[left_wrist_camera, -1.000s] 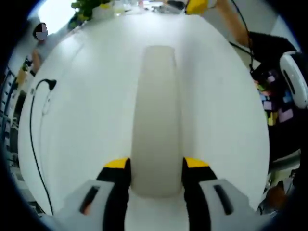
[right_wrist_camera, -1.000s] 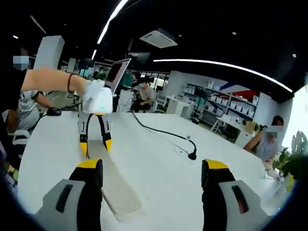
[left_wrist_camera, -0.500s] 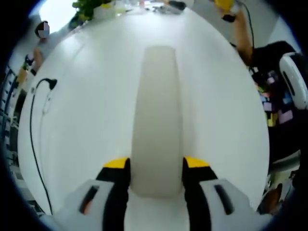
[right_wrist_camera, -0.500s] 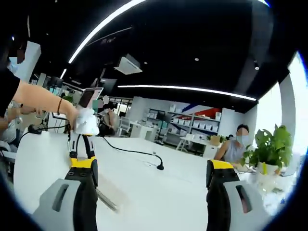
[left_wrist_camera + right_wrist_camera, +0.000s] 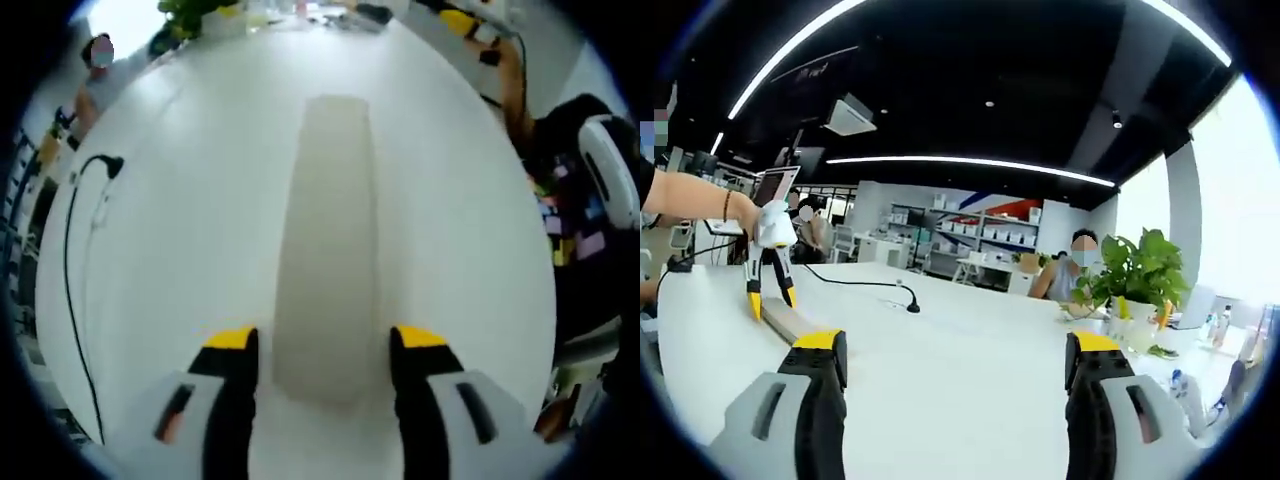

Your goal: Arrange the utensils inside the cutlery case until each visible utensil rests in its matching compartment.

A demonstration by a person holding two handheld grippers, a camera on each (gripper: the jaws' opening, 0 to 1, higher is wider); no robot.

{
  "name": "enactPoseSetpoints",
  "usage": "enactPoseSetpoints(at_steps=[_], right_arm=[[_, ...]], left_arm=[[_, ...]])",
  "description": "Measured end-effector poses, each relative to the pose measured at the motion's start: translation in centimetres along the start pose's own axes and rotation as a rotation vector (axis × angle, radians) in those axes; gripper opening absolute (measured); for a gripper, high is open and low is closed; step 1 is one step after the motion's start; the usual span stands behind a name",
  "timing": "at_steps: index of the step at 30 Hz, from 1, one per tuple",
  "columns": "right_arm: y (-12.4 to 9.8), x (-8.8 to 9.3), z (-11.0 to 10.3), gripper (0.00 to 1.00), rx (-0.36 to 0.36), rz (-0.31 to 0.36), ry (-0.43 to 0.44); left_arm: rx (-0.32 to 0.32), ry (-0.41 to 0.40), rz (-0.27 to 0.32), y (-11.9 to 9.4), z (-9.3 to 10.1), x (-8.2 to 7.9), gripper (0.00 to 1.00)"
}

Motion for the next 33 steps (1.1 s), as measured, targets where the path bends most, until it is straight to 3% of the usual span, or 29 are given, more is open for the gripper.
enactPoseSetpoints(at_steps=[3, 9, 11, 13, 17, 19, 22, 27, 33], right_arm=[[-0.2, 0.0, 0.3, 0.93, 0.019, -0.006, 0.004], [-0.2, 0.0, 0.1, 0.93, 0.024, -0.016, 0.003], [-0.2, 0.0, 0.0, 0.92, 0.021, -0.021, 0.009], [-0.2, 0.1, -0.2, 0.92, 0.018, -0.025, 0.005], [-0.4, 0.1, -0.3, 0.91, 0.018, -0.032, 0.001], [-0.5, 0.1, -0.3, 0.91, 0.022, -0.032, 0.001], [-0.7, 0.0, -0.2, 0.91, 0.028, -0.032, -0.003], [-0.9, -0.2, -0.1, 0.91, 0.039, -0.026, -0.005], [-1.3, -0.1, 0.0, 0.9, 0.047, -0.036, -0.011]], left_arm=[[-0.073, -0.012, 0.027, -1.9, 0.1, 0.2, 0.61], [-0.235, -0.039, 0.149, -5.1, 1.6, -0.5, 0.65], [-0.284, -0.036, 0.22, -6.1, 2.4, -0.7, 0.67], [-0.327, -0.056, 0.327, -7.4, 3.0, -1.1, 0.68], [-0.481, -0.099, 0.537, -10.1, 4.3, -1.3, 0.72], [-0.514, -0.128, 0.629, -10.9, 5.1, -1.2, 0.76], [-0.618, -0.156, 0.721, -12.0, 6.2, -0.4, 0.84], [-0.727, -0.242, 0.767, -12.1, 8.1, 2.0, 0.96], [-0.842, -0.308, 0.874, -12.7, 9.6, 4.4, 1.0]])
Point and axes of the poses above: the point that each gripper's makers call its tool centre point, and the gripper's own axes: y roughly forward along the fingers, z roughly to its right, x roughly out of its underside, the point moved 7 cm from there along -y, roughly backward along the fingers, and after that the axes turned 2 degrees about x, right-handed, at the moved point
